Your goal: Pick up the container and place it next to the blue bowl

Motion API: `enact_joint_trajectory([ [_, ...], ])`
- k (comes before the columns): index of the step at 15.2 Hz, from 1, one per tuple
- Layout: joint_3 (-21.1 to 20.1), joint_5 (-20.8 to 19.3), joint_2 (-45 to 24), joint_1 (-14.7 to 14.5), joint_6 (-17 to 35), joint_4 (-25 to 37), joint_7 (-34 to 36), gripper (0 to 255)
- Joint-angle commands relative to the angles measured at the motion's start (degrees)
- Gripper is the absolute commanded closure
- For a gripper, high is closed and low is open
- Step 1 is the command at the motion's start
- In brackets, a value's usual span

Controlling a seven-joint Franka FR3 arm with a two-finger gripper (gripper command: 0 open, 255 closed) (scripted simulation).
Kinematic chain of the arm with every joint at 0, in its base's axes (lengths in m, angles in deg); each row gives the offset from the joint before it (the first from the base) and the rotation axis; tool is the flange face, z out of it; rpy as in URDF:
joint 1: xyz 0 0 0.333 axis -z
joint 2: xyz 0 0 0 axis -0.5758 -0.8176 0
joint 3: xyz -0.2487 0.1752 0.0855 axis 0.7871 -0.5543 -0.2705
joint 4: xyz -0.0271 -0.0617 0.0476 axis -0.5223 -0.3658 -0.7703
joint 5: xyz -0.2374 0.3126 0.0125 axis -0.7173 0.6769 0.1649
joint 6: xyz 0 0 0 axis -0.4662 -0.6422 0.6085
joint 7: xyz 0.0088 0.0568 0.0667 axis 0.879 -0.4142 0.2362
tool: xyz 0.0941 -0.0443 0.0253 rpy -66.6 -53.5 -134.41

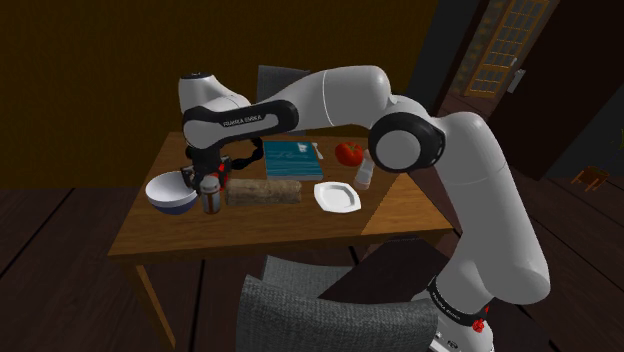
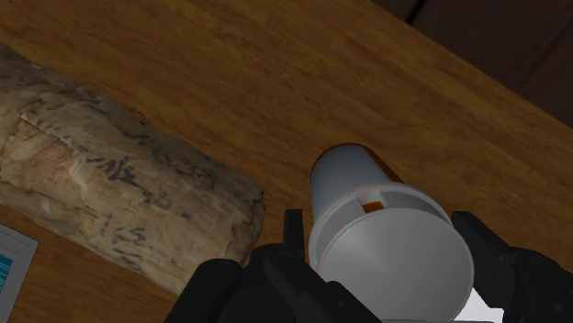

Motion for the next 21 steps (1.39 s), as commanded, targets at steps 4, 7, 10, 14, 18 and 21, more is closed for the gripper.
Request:
enact_joint_trajectory([
  [4,0.08,-0.11,-1.41,0.0,2.9,-1.44,0.07,255],
  [7,0.11,-0.16,-2.11,0.0,4.1,-1.94,0.1,255],
  [10,0.11,-0.16,-2.12,0.0,4.09,-1.93,0.1,255],
  [14,0.11,-0.16,-2.12,0.0,4.09,-1.93,0.1,255],
  [18,0.11,-0.16,-2.1,-0.01,4.1,-1.95,0.11,0],
  [21,0.07,-0.1,-1.29,0.0,2.72,-1.37,0.07,0],
])
